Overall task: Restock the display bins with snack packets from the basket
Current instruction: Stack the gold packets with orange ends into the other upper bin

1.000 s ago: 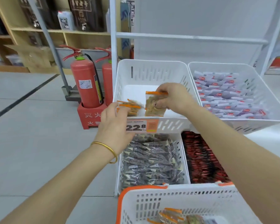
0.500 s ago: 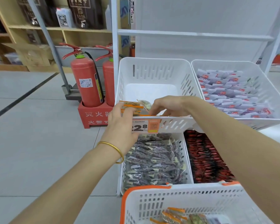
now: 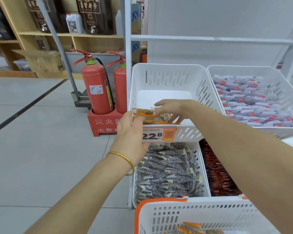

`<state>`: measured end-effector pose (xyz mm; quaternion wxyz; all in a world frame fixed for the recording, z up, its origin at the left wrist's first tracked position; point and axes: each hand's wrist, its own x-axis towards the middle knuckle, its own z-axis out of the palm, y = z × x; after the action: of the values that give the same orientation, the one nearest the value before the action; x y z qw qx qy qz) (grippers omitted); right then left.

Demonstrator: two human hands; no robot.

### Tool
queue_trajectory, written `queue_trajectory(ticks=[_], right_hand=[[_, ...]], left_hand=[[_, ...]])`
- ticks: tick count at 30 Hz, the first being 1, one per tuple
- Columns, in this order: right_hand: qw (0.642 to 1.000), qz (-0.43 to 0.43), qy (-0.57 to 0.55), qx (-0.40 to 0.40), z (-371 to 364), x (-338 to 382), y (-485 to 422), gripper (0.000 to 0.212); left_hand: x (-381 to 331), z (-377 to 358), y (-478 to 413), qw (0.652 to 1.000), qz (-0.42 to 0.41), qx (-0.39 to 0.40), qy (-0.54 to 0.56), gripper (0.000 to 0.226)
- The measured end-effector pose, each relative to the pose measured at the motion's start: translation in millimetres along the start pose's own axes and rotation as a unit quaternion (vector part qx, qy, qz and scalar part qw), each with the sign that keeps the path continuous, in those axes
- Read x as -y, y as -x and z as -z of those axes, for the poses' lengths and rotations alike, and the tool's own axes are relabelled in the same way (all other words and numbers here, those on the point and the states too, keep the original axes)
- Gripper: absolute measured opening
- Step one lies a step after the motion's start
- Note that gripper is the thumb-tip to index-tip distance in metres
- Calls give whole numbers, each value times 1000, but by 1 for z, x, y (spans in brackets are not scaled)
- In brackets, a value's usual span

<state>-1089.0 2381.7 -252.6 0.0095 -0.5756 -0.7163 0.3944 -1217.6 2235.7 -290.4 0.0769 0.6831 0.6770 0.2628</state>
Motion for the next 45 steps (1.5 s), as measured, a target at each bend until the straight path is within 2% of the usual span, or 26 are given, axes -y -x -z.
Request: queue_trajectory(ticks=[6,9,12,14,20,24,27,30,32,34,37,39,42,45], right_hand=[[999,29,-25,1,-3,0,-9,61],[997,36,-49,-52,3,-10,-13,39],[991,44,-13,-126,13,-21,-12,20],[989,45,16,-141,18,-25,-5,13],[999,28,47,-5,12,-23,13,37],[997,25,67,15,9,-22,21,38],[995,68,61,-32,6,-23,32,39],[974,167,-22,-154,-2,-28,67,35],[951,219,-88,-202,-19,-43,105,35],[939,236,-139,-210,-48,-73,139,41],[958,157,-119,-208,-108,-144,167,38],[970,88,-135,-179,-146,-193,170,39],[983,-10,-134,-129,-198,-249,152,34],[981,-75,-114,-136,-239,-277,129,33]], left_hand=[[-1,0,0,1000,0,9,-3,61],[-2,0,0,1000,-1,10,-1,60],[-1,0,1,1000,-4,11,-3,58],[-2,0,2,1000,-3,13,-4,58],[0,-2,2,1000,-1,13,-6,61],[2,-3,4,1000,-6,8,-13,64],[1,-2,8,999,-20,-21,-34,58],[-9,-1,25,995,-61,-69,-27,51],[-18,-5,46,996,-73,-39,-19,48],[-24,-20,71,997,-74,32,-16,47],[-25,-49,107,984,-70,161,-27,48],[-23,-63,126,971,-72,224,-50,49],[-21,-76,145,961,-59,264,-51,48],[-21,-85,155,957,-54,279,-55,47]])
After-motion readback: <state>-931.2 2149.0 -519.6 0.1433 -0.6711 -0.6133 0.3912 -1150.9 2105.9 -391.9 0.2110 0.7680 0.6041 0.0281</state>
